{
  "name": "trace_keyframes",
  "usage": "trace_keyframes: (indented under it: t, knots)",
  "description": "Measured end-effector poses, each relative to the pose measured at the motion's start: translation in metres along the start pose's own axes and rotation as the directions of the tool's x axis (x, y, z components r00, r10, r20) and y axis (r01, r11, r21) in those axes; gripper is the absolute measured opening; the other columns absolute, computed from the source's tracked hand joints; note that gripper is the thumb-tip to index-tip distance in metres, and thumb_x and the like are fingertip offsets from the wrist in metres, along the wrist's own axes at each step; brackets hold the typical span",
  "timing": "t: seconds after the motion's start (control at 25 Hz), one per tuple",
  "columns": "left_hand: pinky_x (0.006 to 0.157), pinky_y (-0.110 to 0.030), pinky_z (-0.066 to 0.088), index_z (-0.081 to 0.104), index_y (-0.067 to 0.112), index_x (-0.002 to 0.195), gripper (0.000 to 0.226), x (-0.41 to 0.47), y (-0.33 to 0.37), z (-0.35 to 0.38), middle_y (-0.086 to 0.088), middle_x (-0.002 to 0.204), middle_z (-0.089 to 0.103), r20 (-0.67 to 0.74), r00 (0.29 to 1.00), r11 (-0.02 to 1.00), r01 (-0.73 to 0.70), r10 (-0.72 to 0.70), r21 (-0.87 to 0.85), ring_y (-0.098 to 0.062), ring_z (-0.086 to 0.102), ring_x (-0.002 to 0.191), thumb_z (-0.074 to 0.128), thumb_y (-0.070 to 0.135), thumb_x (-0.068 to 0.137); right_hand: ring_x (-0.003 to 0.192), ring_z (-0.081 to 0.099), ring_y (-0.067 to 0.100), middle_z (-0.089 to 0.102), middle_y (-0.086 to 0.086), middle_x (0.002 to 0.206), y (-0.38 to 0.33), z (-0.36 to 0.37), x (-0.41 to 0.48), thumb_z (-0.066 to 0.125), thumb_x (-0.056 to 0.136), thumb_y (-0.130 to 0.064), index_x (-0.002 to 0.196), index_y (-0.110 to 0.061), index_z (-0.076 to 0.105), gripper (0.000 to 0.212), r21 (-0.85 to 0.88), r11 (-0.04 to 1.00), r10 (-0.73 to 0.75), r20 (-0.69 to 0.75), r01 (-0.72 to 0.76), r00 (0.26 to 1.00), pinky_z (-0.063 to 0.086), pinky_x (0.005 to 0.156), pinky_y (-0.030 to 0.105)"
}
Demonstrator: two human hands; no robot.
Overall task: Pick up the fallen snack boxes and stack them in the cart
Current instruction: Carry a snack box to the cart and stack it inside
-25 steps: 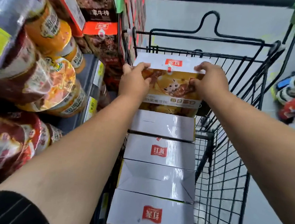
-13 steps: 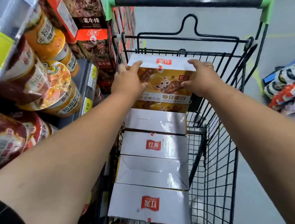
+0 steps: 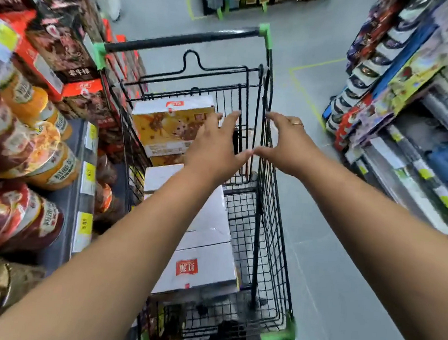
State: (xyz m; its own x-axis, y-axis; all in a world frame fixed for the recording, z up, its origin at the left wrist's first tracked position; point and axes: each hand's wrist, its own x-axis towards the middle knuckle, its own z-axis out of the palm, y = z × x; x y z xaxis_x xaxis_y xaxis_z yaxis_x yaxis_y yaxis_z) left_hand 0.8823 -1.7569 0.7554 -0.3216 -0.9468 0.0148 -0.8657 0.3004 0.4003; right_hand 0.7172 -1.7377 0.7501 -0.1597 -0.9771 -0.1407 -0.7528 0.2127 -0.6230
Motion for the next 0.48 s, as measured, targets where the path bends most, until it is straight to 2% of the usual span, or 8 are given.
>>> trace_keyframes:
  t: [0.12, 0.24, 0.48]
  knots:
    - [0.109, -0.044, 0.035, 0.023, 0.027, 0.151, 0.082, -0.032, 0.062, 0.007, -0.008, 0.15, 0.03, 0.005, 0.996, 0.996, -0.091, 0.091, 0.023, -0.03, 0.034, 0.137, 0.065, 0.052, 0.085, 0.13, 0.044, 0.022, 0.025, 0.011, 0.152, 0.04, -0.038, -0.055, 0.075, 0.079, -0.042, 0.149, -0.03, 0.029, 0.085, 0.041, 0.999, 0.022, -0.066, -0.02, 0.998, 0.033, 0.106, 0.031]
    - [0.107, -0.041, 0.034, 0.021, 0.028, 0.152, 0.083, -0.066, 0.129, 0.021, -0.008, 0.15, 0.028, 0.052, 0.983, 0.983, -0.178, 0.177, 0.032, -0.03, 0.034, 0.137, 0.066, 0.047, 0.085, 0.137, 0.036, 0.021, 0.024, 0.012, 0.153, 0.084, -0.081, -0.116, 0.076, 0.079, -0.039, 0.148, -0.029, 0.029, 0.084, 0.058, 0.997, 0.049, -0.124, -0.042, 0.991, 0.029, 0.109, 0.031]
    - [0.104, -0.042, 0.037, 0.023, 0.028, 0.151, 0.08, -0.127, 0.312, 0.052, -0.006, 0.145, 0.032, 0.089, 0.881, 0.885, -0.465, 0.465, -0.022, -0.033, 0.04, 0.129, 0.064, 0.049, 0.085, 0.132, 0.04, 0.024, 0.035, 0.011, 0.145, 0.192, -0.195, -0.258, 0.08, 0.073, -0.043, 0.146, -0.029, 0.033, 0.087, 0.083, 0.975, 0.221, -0.326, -0.206, 0.919, 0.037, 0.106, 0.033]
